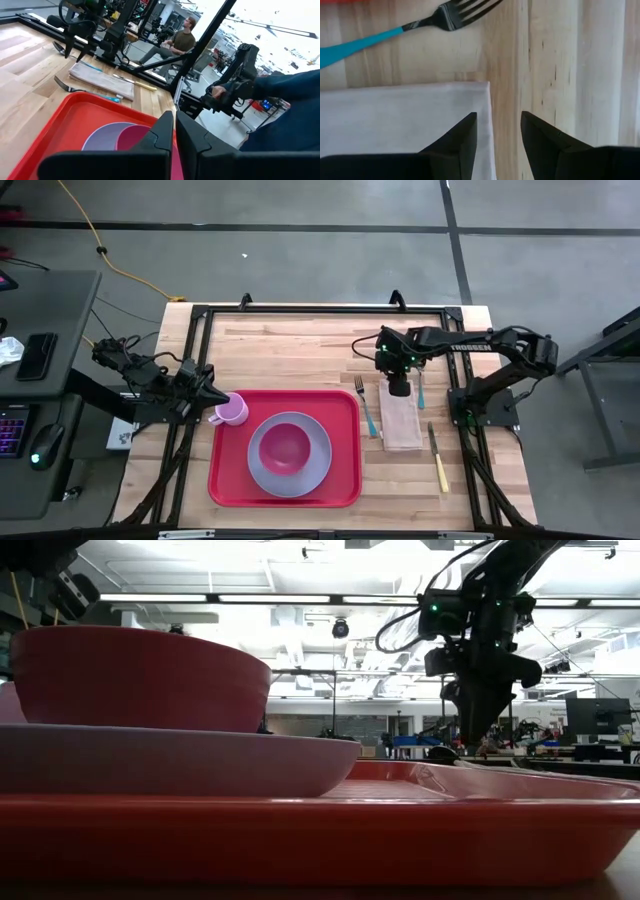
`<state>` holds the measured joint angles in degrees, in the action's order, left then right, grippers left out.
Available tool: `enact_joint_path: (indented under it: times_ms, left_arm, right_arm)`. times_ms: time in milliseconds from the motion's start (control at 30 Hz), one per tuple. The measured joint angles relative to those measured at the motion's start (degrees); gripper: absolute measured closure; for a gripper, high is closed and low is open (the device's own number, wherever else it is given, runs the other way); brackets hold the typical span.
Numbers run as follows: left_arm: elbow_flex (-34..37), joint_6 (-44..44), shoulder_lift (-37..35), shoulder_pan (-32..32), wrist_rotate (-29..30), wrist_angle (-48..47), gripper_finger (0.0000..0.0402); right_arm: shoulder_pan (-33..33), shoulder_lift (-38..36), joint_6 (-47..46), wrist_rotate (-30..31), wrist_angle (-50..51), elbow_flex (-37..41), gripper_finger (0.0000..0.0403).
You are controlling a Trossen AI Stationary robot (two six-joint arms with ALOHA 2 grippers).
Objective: Set up tray
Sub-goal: Put the brown table napkin to the right of the white plate on the red tray
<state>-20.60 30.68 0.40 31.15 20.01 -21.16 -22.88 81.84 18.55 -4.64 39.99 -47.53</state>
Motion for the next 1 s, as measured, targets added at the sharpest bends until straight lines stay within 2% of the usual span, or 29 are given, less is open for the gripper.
enact_joint_path:
  times_ms: [367, 500, 667, 1000]
  left_arm:
    - [0.0, 0.0, 0.0, 0.0, 0.0, 0.0, 0.0353]
    - [0.0, 0.0, 0.0, 0.0, 0.0, 0.0, 0.0353]
    - [0.0, 0.1, 0.0, 0.0, 0.0, 0.1, 0.0353]
    - [0.0, 1.2, 0.0, 0.0, 0.0, 0.1, 0.0353]
  right_arm:
    - [-2.6, 0.8, 1.1, -2.4, 0.3, 0.0, 0.0272]
    - [-1.9, 3.7, 2.5, -2.3, 1.1, 0.0, 0.0272]
    - [-0.9, 7.3, 3.1, 0.7, 0.3, 0.0, 0.0272]
    - [-0.8, 13.6, 4.0, 0.7, 0.4, -0.3, 0.0272]
